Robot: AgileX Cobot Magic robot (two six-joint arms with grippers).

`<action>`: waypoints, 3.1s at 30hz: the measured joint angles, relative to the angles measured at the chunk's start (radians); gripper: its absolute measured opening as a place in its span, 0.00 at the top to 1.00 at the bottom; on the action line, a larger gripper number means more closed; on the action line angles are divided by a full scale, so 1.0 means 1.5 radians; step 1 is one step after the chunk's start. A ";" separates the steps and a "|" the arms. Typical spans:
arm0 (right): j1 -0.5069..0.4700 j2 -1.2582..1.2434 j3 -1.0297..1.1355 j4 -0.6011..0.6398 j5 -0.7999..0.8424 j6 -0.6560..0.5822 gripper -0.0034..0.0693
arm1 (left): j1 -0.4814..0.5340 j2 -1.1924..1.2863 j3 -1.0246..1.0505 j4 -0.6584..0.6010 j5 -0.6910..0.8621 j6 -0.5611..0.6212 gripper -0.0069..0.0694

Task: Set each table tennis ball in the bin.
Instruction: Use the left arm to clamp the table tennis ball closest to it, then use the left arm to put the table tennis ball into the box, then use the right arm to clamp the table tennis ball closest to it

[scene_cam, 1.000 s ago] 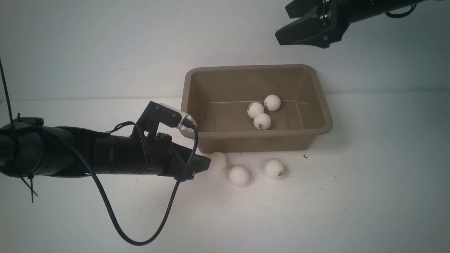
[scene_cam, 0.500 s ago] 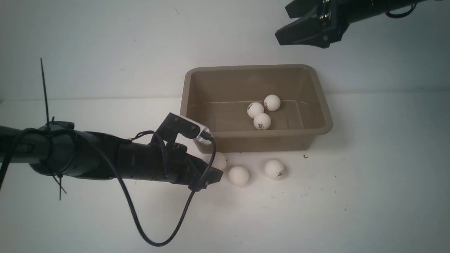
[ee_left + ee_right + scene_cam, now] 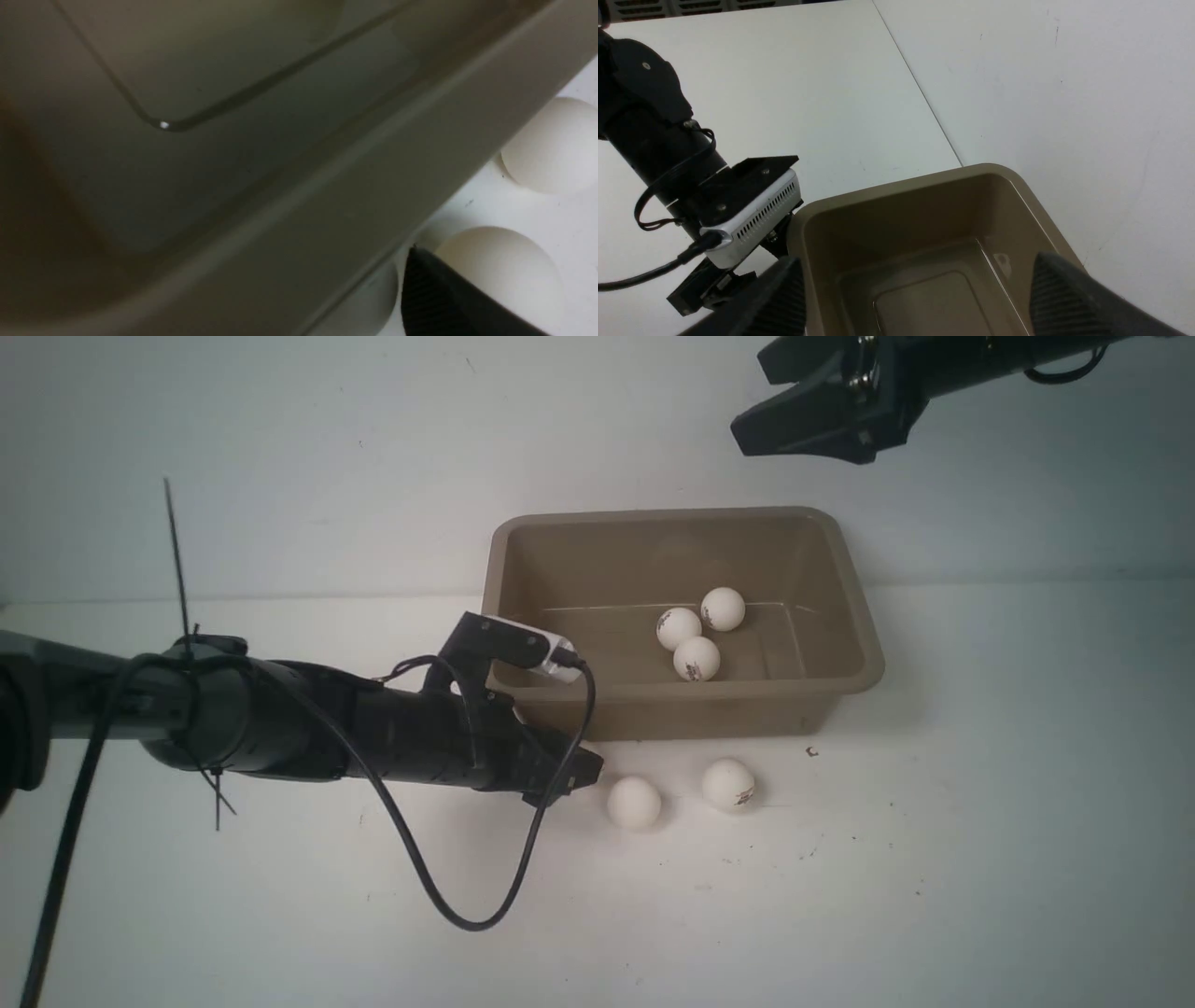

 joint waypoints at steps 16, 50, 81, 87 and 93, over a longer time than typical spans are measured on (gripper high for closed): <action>0.000 0.000 0.000 -0.001 0.000 0.000 0.14 | -0.008 -0.008 0.009 0.021 0.043 -0.058 0.46; 0.000 0.000 0.000 -0.173 0.002 0.105 0.14 | -0.008 -0.107 -0.158 -0.001 -0.130 0.125 0.45; 0.203 -0.004 0.142 -0.416 0.005 0.332 0.14 | -0.008 -0.177 -0.185 -0.008 -0.343 0.217 0.21; 0.289 -0.004 0.154 -0.470 0.005 0.356 0.14 | -0.008 -0.177 -0.179 -0.013 -0.375 0.240 0.21; 0.306 0.014 0.154 -0.525 0.005 0.352 0.14 | -0.008 -0.177 -0.179 -0.015 -0.396 0.264 0.21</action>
